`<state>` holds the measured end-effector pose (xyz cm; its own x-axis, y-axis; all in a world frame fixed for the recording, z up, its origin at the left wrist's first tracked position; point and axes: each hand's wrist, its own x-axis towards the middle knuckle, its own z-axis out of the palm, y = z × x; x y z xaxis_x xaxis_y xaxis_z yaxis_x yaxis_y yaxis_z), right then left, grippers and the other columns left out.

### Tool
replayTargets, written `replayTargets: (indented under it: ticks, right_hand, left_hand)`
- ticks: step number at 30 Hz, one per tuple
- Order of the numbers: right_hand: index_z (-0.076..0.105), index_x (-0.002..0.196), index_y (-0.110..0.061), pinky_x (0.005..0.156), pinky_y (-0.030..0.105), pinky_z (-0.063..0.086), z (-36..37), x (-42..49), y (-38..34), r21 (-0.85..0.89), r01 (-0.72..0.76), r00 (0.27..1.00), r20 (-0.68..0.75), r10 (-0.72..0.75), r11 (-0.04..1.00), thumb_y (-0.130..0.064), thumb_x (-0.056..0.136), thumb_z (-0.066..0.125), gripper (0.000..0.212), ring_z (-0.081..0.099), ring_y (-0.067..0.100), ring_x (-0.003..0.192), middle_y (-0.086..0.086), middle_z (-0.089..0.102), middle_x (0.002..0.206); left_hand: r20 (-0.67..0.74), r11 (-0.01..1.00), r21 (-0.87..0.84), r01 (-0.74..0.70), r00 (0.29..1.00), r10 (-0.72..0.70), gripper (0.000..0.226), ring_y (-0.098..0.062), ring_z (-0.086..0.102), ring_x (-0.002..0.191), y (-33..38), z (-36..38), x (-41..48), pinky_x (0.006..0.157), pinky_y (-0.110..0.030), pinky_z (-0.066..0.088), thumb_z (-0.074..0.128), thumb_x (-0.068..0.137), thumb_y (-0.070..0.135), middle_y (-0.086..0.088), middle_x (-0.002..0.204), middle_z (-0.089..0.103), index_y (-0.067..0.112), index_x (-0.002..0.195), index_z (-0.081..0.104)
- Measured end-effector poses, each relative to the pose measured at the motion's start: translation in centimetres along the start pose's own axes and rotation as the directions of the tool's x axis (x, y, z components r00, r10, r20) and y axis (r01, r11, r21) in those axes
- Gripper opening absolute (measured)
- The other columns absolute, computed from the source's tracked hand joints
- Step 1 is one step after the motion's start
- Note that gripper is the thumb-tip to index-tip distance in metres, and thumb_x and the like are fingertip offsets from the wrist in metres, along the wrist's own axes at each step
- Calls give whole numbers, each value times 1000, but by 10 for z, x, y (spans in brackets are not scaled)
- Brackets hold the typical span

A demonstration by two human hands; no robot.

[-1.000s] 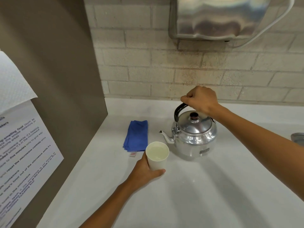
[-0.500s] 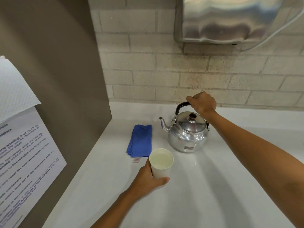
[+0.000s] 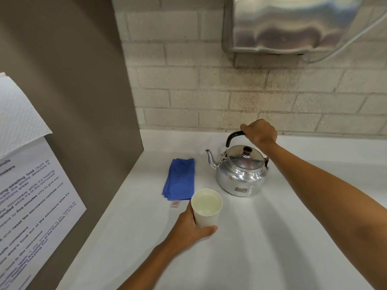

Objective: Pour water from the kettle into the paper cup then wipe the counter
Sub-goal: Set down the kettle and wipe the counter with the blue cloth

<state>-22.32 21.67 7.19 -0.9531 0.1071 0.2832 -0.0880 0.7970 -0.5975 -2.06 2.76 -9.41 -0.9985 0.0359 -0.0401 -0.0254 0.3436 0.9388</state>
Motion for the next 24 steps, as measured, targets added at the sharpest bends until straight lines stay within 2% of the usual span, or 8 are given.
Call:
replayTargets:
  ticks: [4, 10, 15, 17, 19, 22, 24]
  right_hand:
    - [38, 40, -14, 46, 24, 25, 2, 2, 0, 5, -5, 1000, 18, 4, 1000, -26, 77, 51, 40, 32, 17, 40, 0, 37, 42]
    - [35, 41, -14, 47, 23, 25, 4, 4, 1, 5, -18, 999, 27, 18, 1000, -25, 77, 51, 41, 32, 17, 40, 1, 36, 42]
    - [37, 41, -13, 46, 23, 25, 9, 6, 0, -23, -5, 999, 47, 6, 1000, -26, 79, 50, 42, 33, 18, 41, 2, 39, 44]
    - [41, 43, -12, 45, 22, 25, 11, 6, -1, -33, 7, 999, 46, -5, 999, -26, 80, 50, 41, 36, 19, 42, 3, 42, 46]
    - [52, 49, -8, 46, 23, 27, 11, 5, -1, -28, 10, 999, 51, -8, 1000, -26, 82, 49, 37, 43, 22, 48, 6, 53, 54]
    - [65, 69, -1, 51, 26, 34, 9, -2, -2, 20, 7, 1000, 26, -8, 1000, -26, 86, 45, 36, 53, 26, 62, 12, 64, 70]
    - [64, 90, -5, 72, 34, 43, 9, -14, 0, 53, 54, 994, -101, -49, 997, -27, 89, 44, 30, 58, 31, 86, 15, 66, 87]
  left_hand:
    - [2, 1000, -5, 10, 1000, -10, 72, 12, 54, 97, 0, 0, 0, 69, -2, 45, 81, 58, 43, 21, 110, 58, 42, 118, 40]
    - [0, 1000, 5, 19, 1000, -19, 66, 12, 55, 97, -1, 0, 0, 69, -2, 45, 81, 58, 43, 20, 109, 59, 47, 110, 41]
    - [11, 1000, 9, 9, 1000, -9, 73, 0, 56, 103, 0, 0, 0, 71, -2, 45, 81, 61, 41, 19, 113, 56, 40, 120, 37]
    - [9, 1000, 5, 3, 1000, -3, 75, 0, 56, 104, 0, 0, 0, 72, -2, 45, 81, 60, 42, 20, 113, 57, 40, 121, 37]
    - [6, 1000, 6, 3, 1000, -3, 75, 1, 56, 103, -1, 0, 0, 71, -2, 45, 81, 59, 45, 20, 113, 57, 41, 120, 38]
    - [14, 1000, 4, -2, 1000, 2, 81, 3, 55, 103, -1, -1, 0, 73, -4, 46, 81, 57, 47, 20, 115, 56, 39, 124, 37]
    - [27, 1000, 3, -7, 1000, 7, 87, 3, 55, 105, 0, -1, 1, 75, -8, 49, 83, 55, 46, 17, 117, 56, 36, 127, 35]
